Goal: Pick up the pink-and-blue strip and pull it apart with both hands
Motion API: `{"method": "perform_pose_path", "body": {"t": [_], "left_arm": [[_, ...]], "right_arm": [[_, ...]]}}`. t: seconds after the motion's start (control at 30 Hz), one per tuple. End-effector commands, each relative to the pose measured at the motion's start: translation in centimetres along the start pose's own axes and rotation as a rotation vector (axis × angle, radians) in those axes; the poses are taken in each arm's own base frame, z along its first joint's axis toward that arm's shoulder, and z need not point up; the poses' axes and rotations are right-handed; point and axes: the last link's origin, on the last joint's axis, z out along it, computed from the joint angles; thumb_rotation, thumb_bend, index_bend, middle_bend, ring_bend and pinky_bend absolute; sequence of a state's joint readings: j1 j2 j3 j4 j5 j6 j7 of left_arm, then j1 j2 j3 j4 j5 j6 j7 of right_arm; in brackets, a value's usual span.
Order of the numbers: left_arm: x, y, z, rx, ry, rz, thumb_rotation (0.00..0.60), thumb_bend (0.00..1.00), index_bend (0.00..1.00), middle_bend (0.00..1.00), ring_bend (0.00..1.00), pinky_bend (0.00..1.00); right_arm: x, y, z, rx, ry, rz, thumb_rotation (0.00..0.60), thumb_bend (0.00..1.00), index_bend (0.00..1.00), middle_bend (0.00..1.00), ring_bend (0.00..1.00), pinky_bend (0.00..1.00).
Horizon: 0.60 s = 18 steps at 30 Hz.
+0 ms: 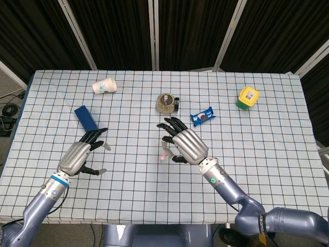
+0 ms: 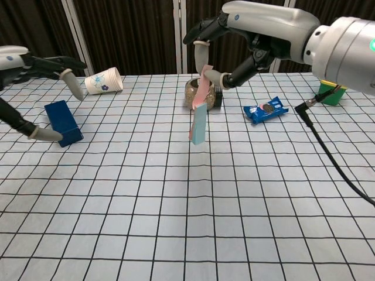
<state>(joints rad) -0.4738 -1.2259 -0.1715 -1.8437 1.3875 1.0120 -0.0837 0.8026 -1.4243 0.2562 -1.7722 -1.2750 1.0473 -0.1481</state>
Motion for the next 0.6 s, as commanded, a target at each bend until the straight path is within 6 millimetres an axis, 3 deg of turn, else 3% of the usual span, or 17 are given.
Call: {"method": "perform_pose_path", "body": {"t": [0.03, 0.3, 0.6], "left_arm": [[-1.1, 1.5, 2.2, -0.029, -0.029, -0.042, 0.600, 0.00, 0.41, 0.00, 0.00, 0.00], [-3.4, 3.8, 5.1, -0.012, -0.114, -0.156, 0.600, 0.04, 0.43, 0.00, 0.00, 0.00], [-5.7, 5.5, 6.9, -0.006, -0.126, -0.194, 0.600, 0.08, 0.43, 0.00, 0.00, 0.00]], "right_arm": [[-0.1, -1.3, 0.8, -0.029, 0.002, 0.039, 0.600, 0.44, 0.72, 0.15, 0.00, 0.00], [-0.5, -1.8, 1.1, -0.077, 0.003, 0.058, 0.600, 0.45, 0.72, 0.15, 0.00, 0.00], [-0.7, -2.2, 1.1, -0.091, -0.009, 0.091, 0.600, 0.45, 0.72, 0.14, 0.00, 0.00]]}}
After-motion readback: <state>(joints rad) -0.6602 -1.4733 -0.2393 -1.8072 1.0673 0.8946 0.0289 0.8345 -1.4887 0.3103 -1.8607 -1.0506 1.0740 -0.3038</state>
